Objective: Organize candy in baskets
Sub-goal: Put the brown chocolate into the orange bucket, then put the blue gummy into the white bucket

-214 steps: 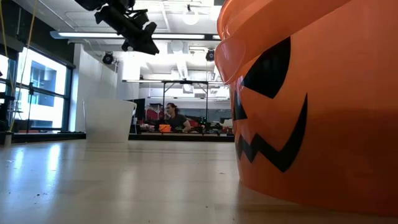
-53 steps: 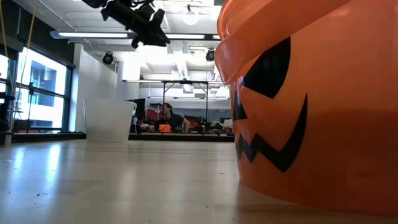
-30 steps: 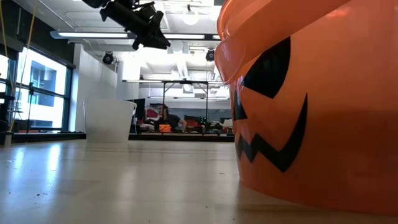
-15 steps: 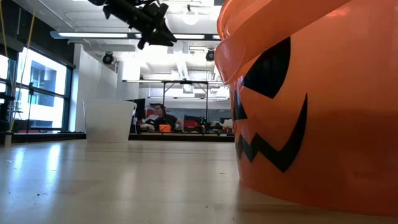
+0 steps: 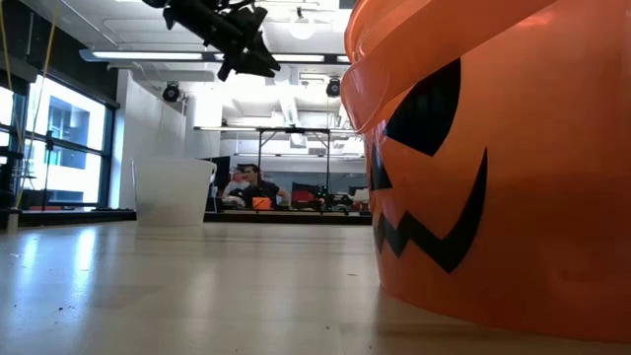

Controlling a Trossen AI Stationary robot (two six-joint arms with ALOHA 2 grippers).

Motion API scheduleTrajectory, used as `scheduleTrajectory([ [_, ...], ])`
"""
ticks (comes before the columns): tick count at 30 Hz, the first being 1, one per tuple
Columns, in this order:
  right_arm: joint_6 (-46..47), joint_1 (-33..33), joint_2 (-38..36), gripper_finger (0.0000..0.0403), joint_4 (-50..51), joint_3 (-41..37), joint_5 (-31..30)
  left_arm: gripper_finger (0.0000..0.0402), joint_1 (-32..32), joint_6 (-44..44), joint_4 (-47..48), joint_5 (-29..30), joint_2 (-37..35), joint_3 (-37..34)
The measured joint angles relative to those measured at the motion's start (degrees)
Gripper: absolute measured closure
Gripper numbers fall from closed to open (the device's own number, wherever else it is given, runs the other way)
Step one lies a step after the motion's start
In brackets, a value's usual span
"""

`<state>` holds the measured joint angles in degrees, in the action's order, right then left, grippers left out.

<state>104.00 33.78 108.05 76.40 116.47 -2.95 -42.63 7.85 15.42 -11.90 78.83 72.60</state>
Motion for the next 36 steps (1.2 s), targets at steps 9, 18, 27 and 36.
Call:
scheduleTrajectory([
  [9, -8.69, -4.24, -3.24, 0.027, 13.62, -0.73, -3.95, 0.0302, 0.07, -0.6, 3.54, -4.61, 0.0, 0.0],
  [18, -32.42, -23.21, -15.8, 0.027, 13.45, -13.34, -15.17, 0.0302, -0.15, -2.62, 3.47, -6.58, 0.0, 0.0],
  [27, -49.15, -48.52, -26.86, 0.027, 12.94, -38.8, -13.16, 0.0302, -2.21, -3.6, 3.26, -6.46, 0.0, 0.0],
  [36, -66.71, -67.21, -30.88, 0.0268, -2.83, -52.98, -7.94, 0.0302, -3.65, -5.98, -3.43, -6.27, 0.0, 0.0],
])
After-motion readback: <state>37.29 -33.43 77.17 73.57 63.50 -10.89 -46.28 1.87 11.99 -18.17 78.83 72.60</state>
